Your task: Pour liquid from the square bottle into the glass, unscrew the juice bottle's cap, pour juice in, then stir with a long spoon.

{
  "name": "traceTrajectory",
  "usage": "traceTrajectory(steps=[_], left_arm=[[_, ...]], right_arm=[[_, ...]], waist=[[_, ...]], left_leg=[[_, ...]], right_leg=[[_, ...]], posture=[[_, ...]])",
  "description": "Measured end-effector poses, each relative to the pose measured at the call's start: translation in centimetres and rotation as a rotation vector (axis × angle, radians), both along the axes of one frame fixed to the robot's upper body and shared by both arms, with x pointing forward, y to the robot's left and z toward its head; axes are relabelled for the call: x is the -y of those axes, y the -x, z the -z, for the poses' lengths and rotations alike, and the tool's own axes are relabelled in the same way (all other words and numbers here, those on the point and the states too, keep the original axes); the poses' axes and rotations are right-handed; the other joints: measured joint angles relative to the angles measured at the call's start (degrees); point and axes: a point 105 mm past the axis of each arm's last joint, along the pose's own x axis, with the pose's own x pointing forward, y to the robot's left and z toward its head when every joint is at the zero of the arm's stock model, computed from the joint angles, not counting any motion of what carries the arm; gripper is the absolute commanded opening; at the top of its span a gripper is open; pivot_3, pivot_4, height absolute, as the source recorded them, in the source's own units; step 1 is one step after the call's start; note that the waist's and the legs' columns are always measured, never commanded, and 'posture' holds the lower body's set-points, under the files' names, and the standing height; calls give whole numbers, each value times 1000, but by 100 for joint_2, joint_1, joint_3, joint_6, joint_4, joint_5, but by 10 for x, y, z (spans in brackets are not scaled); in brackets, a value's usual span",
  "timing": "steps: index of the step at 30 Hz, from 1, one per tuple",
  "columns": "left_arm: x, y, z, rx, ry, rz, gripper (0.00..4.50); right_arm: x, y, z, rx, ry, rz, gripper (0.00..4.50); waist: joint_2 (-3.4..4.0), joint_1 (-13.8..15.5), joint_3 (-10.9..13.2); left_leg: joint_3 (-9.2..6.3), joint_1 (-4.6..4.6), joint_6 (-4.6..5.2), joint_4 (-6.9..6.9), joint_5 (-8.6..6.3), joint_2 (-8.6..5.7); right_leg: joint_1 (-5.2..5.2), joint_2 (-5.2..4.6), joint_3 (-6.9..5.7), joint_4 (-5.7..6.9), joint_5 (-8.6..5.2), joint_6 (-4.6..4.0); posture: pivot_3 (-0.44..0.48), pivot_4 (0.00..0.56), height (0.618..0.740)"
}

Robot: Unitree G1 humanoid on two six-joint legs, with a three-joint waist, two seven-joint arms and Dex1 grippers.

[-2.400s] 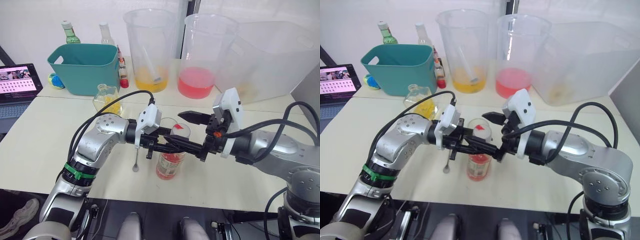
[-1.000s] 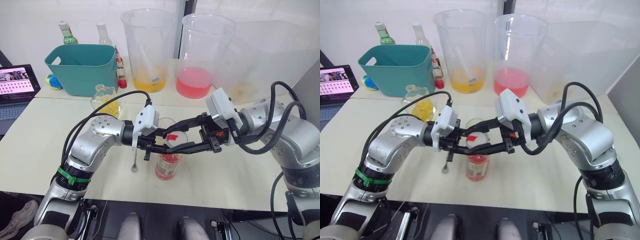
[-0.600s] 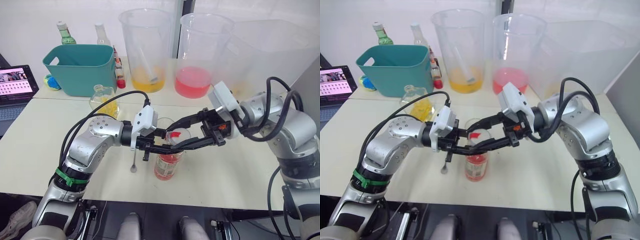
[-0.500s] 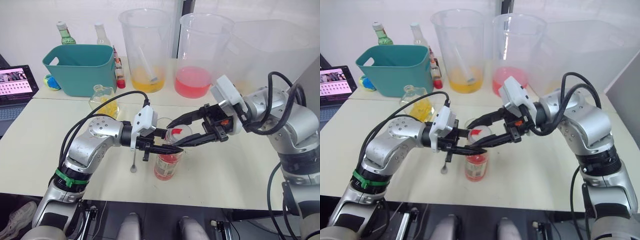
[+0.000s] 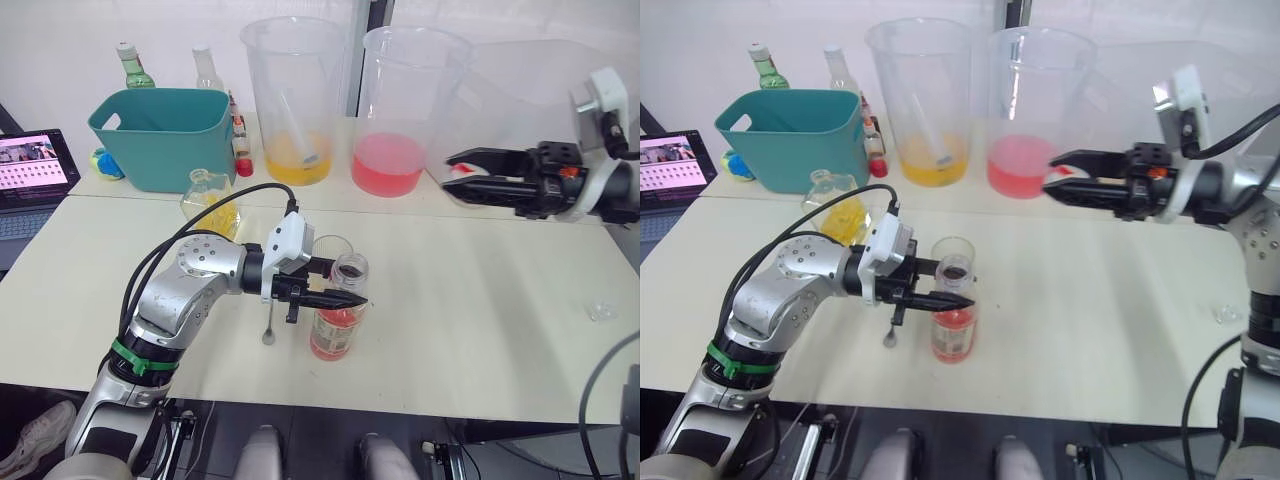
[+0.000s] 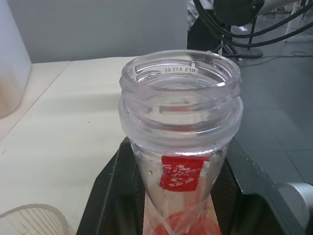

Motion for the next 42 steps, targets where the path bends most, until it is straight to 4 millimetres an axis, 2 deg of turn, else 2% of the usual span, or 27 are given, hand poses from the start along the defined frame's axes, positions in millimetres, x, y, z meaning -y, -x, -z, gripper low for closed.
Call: traceTrajectory(steps=[3,6,15,17,22,27,32,34,36,42], left_arm=[[-1,0,0,-2,5,-4,1401],[-3,1,1,-4,14,-17,1401],[-4,7,3,-7,46,-74,1401],[-6,10,4,-12,58,-99,1401],[-8,13,5,-17,68,-141,1401],[-10,13,4,-16,68,-164,1401],[-10,13,4,-15,67,-171,1401],[-11,13,4,-15,66,-171,1401],[-11,13,4,-15,66,-171,1401],[-11,12,4,-14,63,-169,1401]], right_arm=[[34,-16,25,-53,-3,213,1697],[60,-27,46,-55,13,417,1697],[102,-52,101,-201,-86,793,1697],[113,-56,123,-254,-127,873,1697],[131,-61,161,-307,-111,977,1697],[147,-68,177,-300,-95,1054,1697],[147,-71,192,-322,-94,1068,1697],[147,-71,193,-314,-94,1063,1697],[148,-71,193,-308,-93,1061,2594],[143,-72,186,-278,-101,1005,4461]], waist=[[11,-15,-2],[21,-41,-3],[33,-33,-6],[33,-42,-6],[46,-58,-6],[48,-74,-7],[48,-81,-7],[48,-79,-7],[49,-79,-7],[51,-81,-7]], left_leg=[[10,1,0,0,0,0],[11,3,0,-2,0,0],[14,3,-1,-1,0,-3],[15,3,-1,-2,0,-5],[20,6,-1,-3,0,-5],[21,10,-1,-6,0,-4],[23,11,-1,-7,1,-4],[23,12,-1,-7,0,-4],[23,12,-1,-7,1,-4],[24,13,-1,-8,1,-4]], right_leg=[[-2,-1,10,-1,0,1],[-1,0,12,1,0,1],[3,-2,19,-2,2,5],[3,-2,21,-3,3,6],[1,-2,25,-3,3,6],[2,-2,25,-3,3,6],[2,-2,26,-2,3,6],[3,-2,27,-2,3,6],[3,-2,27,-2,3,6],[3,-2,27,-2,3,6]], posture=[[0,150,726],[0,150,726],[0,150,726],[0,150,726],[0,150,726],[0,150,726],[0,150,726],[0,150,726],[0,150,726],[0,150,726]])
